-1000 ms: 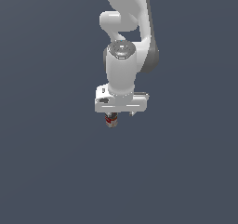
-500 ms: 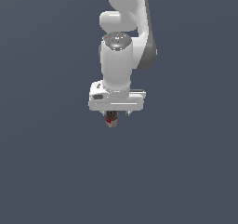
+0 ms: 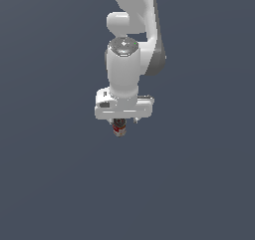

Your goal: Pick up the object and move it to a goal position.

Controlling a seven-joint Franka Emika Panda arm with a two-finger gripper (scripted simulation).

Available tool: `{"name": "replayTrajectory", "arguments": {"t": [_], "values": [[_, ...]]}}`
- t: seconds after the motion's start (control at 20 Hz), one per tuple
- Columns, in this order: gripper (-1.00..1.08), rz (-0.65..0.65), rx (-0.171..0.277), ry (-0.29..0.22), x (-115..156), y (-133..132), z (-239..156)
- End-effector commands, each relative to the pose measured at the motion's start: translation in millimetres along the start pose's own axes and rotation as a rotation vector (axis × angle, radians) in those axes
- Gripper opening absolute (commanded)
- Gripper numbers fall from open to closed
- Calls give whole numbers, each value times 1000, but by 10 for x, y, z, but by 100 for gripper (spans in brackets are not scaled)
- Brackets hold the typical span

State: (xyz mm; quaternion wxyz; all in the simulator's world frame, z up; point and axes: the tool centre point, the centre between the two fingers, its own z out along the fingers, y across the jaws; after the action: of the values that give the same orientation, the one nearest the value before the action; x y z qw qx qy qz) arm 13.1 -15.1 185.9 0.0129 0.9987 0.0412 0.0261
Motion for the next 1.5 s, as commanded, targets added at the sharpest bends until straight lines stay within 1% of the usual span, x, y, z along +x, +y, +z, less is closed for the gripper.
{"name": "replayTrajectory", "arguments": {"t": [0.0, 0.55, 0.8, 1.1, 1.45], "values": [[100, -25, 2, -4, -49, 18, 49], [100, -211, 22, -32, -419, 129, 376], [100, -276, 30, -40, -558, 161, 483], [100, -316, 35, -46, -647, 179, 549], [100, -318, 36, -46, -655, 182, 583]]}}
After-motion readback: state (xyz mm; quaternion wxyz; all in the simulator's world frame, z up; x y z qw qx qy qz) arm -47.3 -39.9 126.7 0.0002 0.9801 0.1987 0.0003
